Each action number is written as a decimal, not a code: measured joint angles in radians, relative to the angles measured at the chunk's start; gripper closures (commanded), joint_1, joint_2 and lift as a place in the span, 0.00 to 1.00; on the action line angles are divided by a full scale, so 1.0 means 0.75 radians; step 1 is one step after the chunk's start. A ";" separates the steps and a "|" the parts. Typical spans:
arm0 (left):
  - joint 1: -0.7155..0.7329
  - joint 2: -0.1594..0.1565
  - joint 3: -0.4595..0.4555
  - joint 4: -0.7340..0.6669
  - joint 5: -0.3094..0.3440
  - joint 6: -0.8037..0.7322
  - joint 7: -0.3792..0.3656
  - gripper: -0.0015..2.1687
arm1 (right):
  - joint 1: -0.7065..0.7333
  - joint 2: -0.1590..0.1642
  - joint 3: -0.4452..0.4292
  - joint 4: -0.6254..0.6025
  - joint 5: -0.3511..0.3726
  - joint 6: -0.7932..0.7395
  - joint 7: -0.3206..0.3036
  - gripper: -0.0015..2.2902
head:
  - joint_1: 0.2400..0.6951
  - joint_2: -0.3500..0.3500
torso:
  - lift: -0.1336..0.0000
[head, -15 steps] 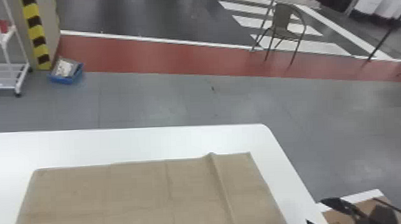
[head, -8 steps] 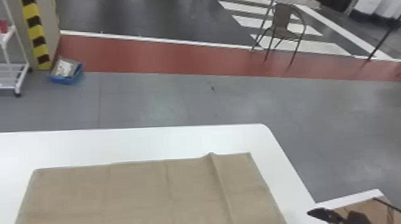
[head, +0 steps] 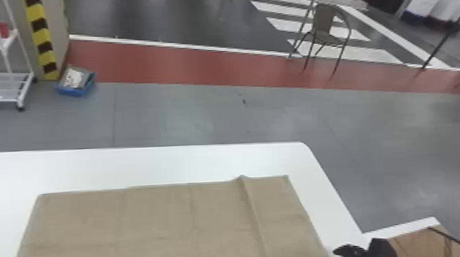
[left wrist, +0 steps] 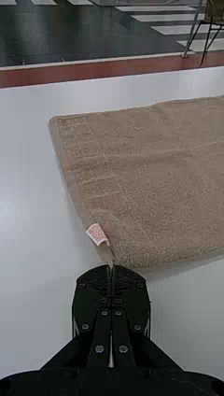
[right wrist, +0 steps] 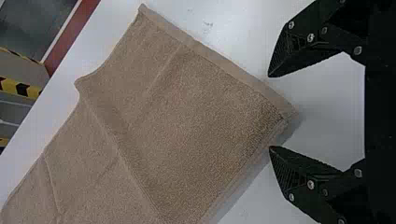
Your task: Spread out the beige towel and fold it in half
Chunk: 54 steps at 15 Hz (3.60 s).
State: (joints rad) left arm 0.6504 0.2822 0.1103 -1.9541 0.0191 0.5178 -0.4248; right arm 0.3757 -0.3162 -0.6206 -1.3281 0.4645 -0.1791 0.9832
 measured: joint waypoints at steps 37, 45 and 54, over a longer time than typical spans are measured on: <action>-0.274 -0.047 -0.113 -0.441 -0.249 0.957 0.039 0.63 | -0.311 0.023 -0.176 -0.172 -0.217 0.403 0.284 0.67 | 1.00 0.00 | 1.00; -0.396 -0.093 -0.159 -0.442 -0.257 1.064 0.064 0.63 | -0.382 0.051 -0.189 -0.208 -0.232 0.600 0.380 0.67 | 1.00 0.00 | 1.00; -0.470 -0.094 -0.199 -0.440 -0.238 1.059 0.083 0.63 | -0.378 0.125 -0.302 -0.372 -0.190 0.731 0.437 0.67 | 1.00 0.00 | 1.00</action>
State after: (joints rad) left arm 0.2978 0.2116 -0.0391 -2.2837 -0.1591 1.3119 -0.3623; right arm 0.0920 -0.2226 -0.8469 -1.6072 0.3224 0.3689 1.3112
